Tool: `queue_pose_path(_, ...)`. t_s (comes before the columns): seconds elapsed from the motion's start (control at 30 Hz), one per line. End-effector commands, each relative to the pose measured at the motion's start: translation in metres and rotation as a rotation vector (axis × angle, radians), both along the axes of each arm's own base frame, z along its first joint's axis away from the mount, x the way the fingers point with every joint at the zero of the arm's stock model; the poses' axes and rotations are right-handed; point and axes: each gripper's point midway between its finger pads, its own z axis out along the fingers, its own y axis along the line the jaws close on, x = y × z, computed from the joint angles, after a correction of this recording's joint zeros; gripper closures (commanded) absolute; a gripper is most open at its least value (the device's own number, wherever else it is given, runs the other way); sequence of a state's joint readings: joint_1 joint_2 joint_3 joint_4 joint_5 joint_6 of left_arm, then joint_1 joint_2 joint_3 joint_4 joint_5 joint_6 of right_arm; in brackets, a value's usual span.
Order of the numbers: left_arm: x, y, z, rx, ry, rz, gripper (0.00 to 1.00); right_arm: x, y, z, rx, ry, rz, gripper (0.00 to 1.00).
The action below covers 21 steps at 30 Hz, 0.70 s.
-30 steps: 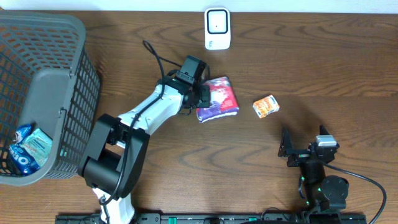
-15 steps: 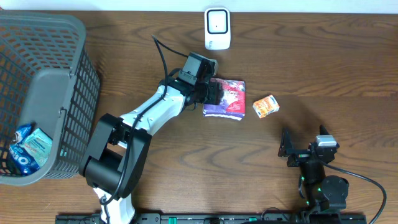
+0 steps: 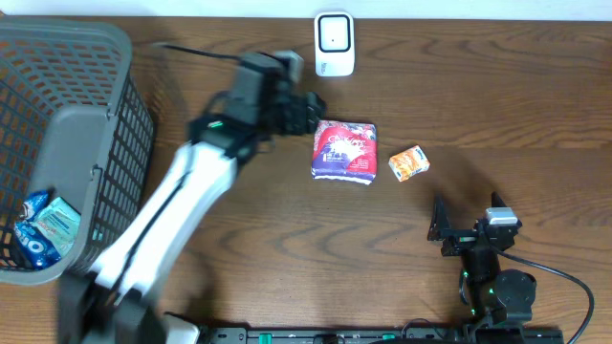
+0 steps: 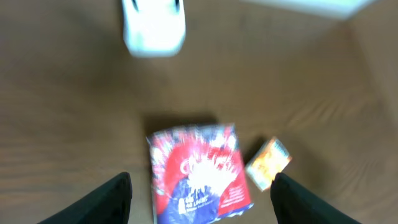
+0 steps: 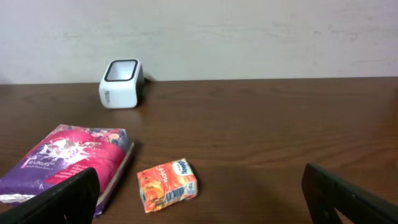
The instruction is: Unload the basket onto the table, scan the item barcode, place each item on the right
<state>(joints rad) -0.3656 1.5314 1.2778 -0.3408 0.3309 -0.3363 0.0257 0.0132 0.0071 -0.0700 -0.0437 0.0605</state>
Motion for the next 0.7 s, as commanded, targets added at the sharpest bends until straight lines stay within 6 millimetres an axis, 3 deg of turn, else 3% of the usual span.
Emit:
queue_pose_path(0.0, 0.002, 0.071, 0.081, 0.011, -0.192, 0.217, 0.18, 0.000, 0.000, -0.001, 0.012, 0.005, -0.004, 0.01)
queue_pose_path(0.17, -0.018, 0.208, 0.130, 0.142, -0.316, 0.660, 0.14, 0.000, 0.000, -0.001, 0.012, 0.005, -0.004, 0.01)
queue_pose_path(0.27, -0.043, 0.275, 0.136, 0.126, -0.293, 0.889, 0.15, 0.000, 0.000, -0.001, 0.012, 0.005, -0.004, 0.01)
queue_pose_path(0.37, -0.061, 0.329, 0.133, 0.109, -0.264, 1.069, 0.15, 0.000, 0.000, -0.001, 0.012, 0.005, -0.004, 0.01)
queue_pose_path(0.53, -0.070, 0.392, 0.104, 0.125, -0.168, 1.217, 0.15, 0.000, 0.000, -0.001, 0.012, 0.005, -0.004, 0.01)
queue_pose_path(0.67, -0.065, 0.414, 0.044, 0.065, 0.038, 1.205, 0.15, 0.000, 0.000, -0.001, 0.012, 0.005, -0.004, 0.01)
